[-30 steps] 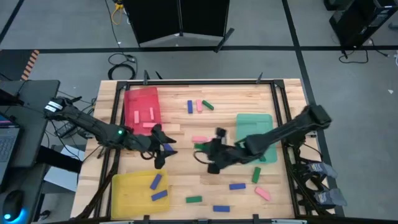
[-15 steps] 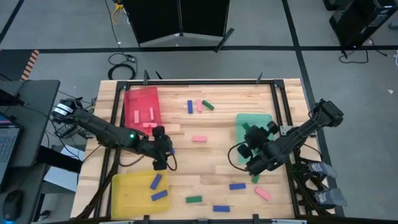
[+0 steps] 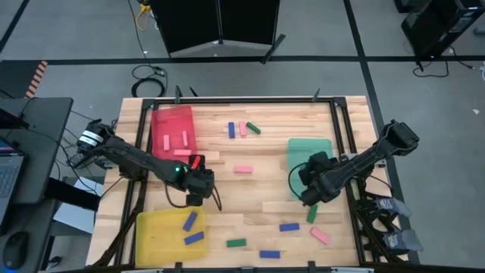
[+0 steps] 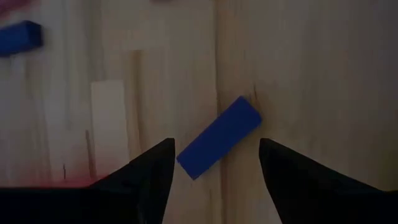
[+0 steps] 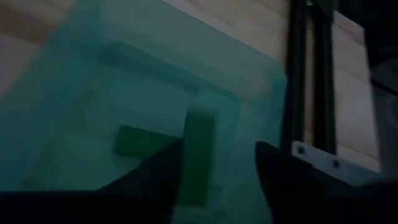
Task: Sort blocks
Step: Put the green block into the blue bin, then put the blue block into the yellow bin
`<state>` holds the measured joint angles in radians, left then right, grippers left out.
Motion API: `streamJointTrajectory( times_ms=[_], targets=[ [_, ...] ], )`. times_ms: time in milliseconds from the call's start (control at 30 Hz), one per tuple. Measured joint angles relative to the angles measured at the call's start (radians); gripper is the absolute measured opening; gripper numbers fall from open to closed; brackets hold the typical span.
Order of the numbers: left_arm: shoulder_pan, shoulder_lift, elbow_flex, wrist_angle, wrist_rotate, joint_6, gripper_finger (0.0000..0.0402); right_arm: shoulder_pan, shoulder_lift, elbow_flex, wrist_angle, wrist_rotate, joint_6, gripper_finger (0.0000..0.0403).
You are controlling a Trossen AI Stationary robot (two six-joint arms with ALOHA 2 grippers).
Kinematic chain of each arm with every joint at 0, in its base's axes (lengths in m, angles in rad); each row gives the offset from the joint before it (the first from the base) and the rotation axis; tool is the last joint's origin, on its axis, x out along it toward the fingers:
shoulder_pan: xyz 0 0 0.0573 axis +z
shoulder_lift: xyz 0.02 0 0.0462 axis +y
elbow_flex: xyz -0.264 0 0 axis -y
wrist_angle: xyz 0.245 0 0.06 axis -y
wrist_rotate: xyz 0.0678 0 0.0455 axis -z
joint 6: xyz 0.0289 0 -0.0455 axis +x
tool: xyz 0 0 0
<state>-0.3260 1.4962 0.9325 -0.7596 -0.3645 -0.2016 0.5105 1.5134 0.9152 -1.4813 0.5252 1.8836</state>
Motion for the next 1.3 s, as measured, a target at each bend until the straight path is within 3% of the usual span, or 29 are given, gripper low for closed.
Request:
streamJointTrajectory(
  times_ms=[200,367,700,800,900,967,1133,1300],
  targets=[
    [0.046,0.051,0.0,0.005,0.075,0.124,0.0241,0.087,-0.03,0.051,0.012,0.092,0.025,0.0304],
    [0.073,0.099,0.0,0.006,0.114,0.236,0.0241,0.165,-0.037,0.155,0.032,0.191,-0.045,0.0325],
    [0.157,0.217,0.005,0.016,0.171,0.304,0.0233,0.228,-0.035,0.295,0.356,0.383,-0.431,0.0302],
    [0.171,0.231,0.005,0.016,0.194,0.306,0.0198,0.23,-0.035,0.303,0.525,0.417,-0.6,0.0293],
    [0.175,0.224,0.003,0.017,0.204,0.304,0.0126,0.23,-0.034,0.303,0.699,0.432,-0.776,0.0285],
    [0.175,0.208,0.0,0.026,0.199,0.304,0.0096,0.23,-0.034,0.303,0.814,0.441,-0.896,0.028],
    [0.176,0.135,-0.004,0.052,0.146,0.302,0.01,0.23,-0.034,0.303,1.058,0.454,-1.174,0.0271],
    [0.126,-0.045,-0.003,0.076,0.167,0.261,0.01,0.23,-0.034,0.303,1.115,0.454,-1.283,0.0262]
  ],
)
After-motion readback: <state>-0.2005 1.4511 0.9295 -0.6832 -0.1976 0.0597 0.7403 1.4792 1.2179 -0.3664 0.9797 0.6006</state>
